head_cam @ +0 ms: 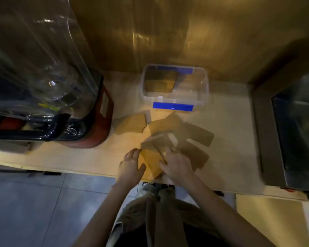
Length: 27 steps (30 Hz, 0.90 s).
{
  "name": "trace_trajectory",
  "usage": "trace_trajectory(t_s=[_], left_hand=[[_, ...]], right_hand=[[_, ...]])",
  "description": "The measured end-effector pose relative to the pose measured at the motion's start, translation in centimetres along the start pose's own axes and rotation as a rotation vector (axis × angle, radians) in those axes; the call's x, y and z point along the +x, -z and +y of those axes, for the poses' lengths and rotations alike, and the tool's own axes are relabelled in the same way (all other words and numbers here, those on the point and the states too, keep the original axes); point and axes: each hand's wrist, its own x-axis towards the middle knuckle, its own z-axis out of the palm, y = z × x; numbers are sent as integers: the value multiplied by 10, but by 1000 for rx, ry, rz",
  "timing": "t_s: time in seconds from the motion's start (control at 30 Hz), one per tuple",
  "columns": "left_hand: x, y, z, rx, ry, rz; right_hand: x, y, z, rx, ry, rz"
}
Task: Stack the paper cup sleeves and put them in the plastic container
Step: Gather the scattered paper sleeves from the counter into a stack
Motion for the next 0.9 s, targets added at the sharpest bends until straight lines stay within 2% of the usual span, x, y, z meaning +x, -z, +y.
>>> trace_trajectory(t_s=[0.2,0.27,0.57,0.67,0.77,0.83,0.9], left_hand=[[-9,-25,-14,188,51,-63],[-8,-30,-18,214,62,-95],[-6,-30,-21,226,73,-168],[-3,-29,-23,188,92,-182],[3,-18,-14,-85,123,-154],[4,-1,2,-491,198,-152],[3,18,13,-955,272,-261]], right_hand=[[4,-36,2,-13,13,-33],[7,-41,3,-29,16,9],[13,-57,-18,-126,-74,100],[16,-53,-22,-49,-63,86],[14,-39,-25,131,-26,85],[9,-24,-25,265,-30,129],[3,-9,-25,431,-42,178]])
